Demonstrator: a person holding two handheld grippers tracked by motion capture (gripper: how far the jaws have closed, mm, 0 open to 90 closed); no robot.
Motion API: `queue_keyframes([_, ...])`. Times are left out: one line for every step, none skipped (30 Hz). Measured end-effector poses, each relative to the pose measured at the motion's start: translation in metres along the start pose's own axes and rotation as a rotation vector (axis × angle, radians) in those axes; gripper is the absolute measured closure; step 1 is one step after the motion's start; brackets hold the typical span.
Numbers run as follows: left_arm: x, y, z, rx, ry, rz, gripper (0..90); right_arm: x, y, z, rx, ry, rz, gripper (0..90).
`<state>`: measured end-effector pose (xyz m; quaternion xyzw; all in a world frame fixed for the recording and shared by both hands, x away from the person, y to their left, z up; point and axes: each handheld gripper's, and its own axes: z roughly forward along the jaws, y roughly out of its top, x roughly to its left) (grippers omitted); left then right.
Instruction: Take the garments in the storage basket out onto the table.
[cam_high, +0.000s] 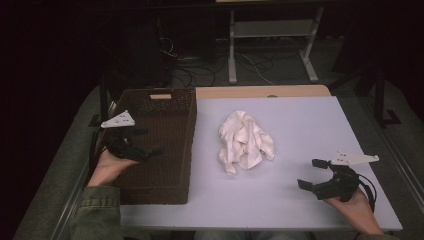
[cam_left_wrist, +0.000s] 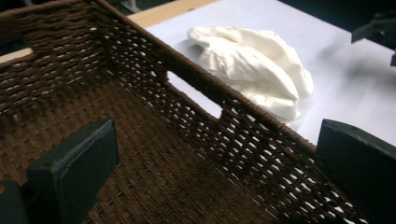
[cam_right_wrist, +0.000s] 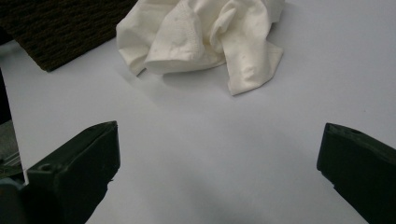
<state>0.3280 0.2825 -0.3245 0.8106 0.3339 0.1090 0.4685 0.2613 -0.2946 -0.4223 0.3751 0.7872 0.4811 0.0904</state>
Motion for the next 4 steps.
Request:
queue_keyframes([0.0013,-0.0019,-0.0012,-0.014,-0.002,-0.007,0.0,-0.0002,0.0,-0.0002,-0.001,-0.001,-0.001,0.0])
queue_keyframes([0.0013,-0.0019,-0.0012,-0.014,-0.002,-0.007,0.0,-0.0002,0.0,-0.0002,-0.001,-0.001,-0.001,0.0])
queue_keyframes([0.003,-0.003,-0.0017,-0.024,-0.008,-0.016,0.0,-0.0005,-0.0001,-0.0003,-0.003,-0.001,0.003,0.0])
queue_keyframes([0.004,-0.0032,-0.0022,-0.021,-0.003,-0.021,0.0,-0.0005,-0.0001,-0.0003,-0.003,-0.001,0.003,0.0])
